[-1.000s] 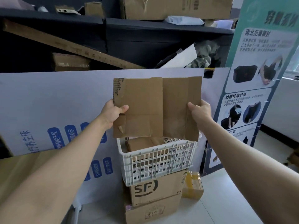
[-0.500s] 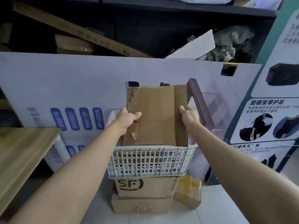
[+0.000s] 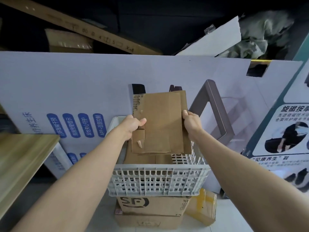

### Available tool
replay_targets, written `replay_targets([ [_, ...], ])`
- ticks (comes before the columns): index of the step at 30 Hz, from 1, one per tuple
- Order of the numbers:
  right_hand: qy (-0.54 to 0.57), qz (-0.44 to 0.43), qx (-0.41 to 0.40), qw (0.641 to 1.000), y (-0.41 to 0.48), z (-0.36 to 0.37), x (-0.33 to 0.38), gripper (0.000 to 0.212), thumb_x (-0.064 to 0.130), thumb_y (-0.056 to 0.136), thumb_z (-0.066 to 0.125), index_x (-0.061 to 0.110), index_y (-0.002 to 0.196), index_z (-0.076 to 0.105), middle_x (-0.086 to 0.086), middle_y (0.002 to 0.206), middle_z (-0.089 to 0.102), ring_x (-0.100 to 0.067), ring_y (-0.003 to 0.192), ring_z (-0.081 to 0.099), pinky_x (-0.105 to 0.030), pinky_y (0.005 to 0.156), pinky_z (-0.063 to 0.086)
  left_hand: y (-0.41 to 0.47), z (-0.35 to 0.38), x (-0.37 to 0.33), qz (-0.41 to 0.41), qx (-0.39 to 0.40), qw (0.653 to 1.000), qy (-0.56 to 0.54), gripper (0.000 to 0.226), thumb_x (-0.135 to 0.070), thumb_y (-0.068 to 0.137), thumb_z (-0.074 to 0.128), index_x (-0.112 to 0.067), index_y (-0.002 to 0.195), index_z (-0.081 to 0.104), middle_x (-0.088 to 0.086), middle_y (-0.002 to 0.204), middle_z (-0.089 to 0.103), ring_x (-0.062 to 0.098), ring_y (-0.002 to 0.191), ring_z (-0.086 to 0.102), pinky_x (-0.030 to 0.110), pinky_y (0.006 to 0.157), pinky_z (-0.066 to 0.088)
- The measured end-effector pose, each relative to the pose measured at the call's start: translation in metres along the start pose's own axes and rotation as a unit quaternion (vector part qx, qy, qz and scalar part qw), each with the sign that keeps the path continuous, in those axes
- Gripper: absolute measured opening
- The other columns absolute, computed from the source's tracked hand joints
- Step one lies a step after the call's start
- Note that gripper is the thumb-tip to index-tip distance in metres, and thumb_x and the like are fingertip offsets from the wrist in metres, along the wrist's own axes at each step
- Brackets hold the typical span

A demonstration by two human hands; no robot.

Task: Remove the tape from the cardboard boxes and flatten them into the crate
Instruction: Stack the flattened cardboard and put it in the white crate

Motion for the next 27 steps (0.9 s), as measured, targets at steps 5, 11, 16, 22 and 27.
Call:
replay_targets([
  [5,0.031,0.023,0.045,0.998,0.021,0.016,-0.005,0.033,0.032,0.1,0.038,0.024,0.082,0.064,0.008,0.076,0.063,-0.007,0.069,0.057,-0.021,0.054,0.046,0.022,0.003,0.016,-0.024,-0.017,0.999,-0.015,0.061,-0.016,0.086,0.067,-0.006,0.137,0.036,0.002,0.137,0.048,0.021,0.121,0.048,0.043,0.105,0.039],
  [11,0.012,0.058,0.103,0.993,0.048,0.026,-0.008,0.04,0.046,0.098,0.037,0.019,0.092,0.066,0.002,0.086,0.066,-0.016,0.082,0.062,-0.03,0.068,0.05,0.037,0.003,0.026,-0.054,-0.084,0.992,-0.081,0.081,-0.009,0.079,0.074,-0.02,0.141,0.023,-0.004,0.128,0.048,0.02,0.114,0.049,0.044,0.1,0.041],
  [16,-0.054,0.048,0.094,0.993,0.064,0.024,-0.009,0.053,0.066,0.082,0.052,0.016,0.094,0.06,0.008,0.083,0.059,-0.007,0.071,0.054,-0.026,0.064,0.043,0.05,0.003,0.033,-0.079,-0.126,0.971,-0.185,0.047,-0.007,0.083,0.069,-0.003,0.127,0.051,0.014,0.124,0.06,0.025,0.102,0.06,0.039,0.077,0.053],
  [22,0.079,0.151,0.238,0.956,0.067,0.038,-0.028,0.041,0.034,0.082,0.073,0.015,0.113,0.054,-0.003,0.116,0.06,-0.022,0.107,0.058,-0.04,0.095,0.048,0.054,0.024,0.037,-0.105,-0.138,0.938,-0.3,0.04,-0.017,0.091,0.059,-0.003,0.128,0.05,0.014,0.129,0.057,0.024,0.105,0.057,0.044,0.097,0.048],
  [27,0.139,0.124,0.228,0.956,0.085,0.048,-0.03,0.027,0.005,0.086,0.066,0.015,0.109,0.059,-0.003,0.107,0.067,-0.021,0.096,0.063,-0.044,0.09,0.051,0.056,0.033,0.048,-0.15,-0.137,0.929,-0.31,0.049,-0.02,0.079,0.075,-0.009,0.122,0.054,0.011,0.114,0.066,0.026,0.092,0.064,0.043,0.071,0.054],
])
Point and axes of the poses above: each hand's wrist, its own y-axis towards the middle knuckle, its own z-axis out of the palm, x = y × z, the point moved 1 cm from there along y, towards the middle knuckle
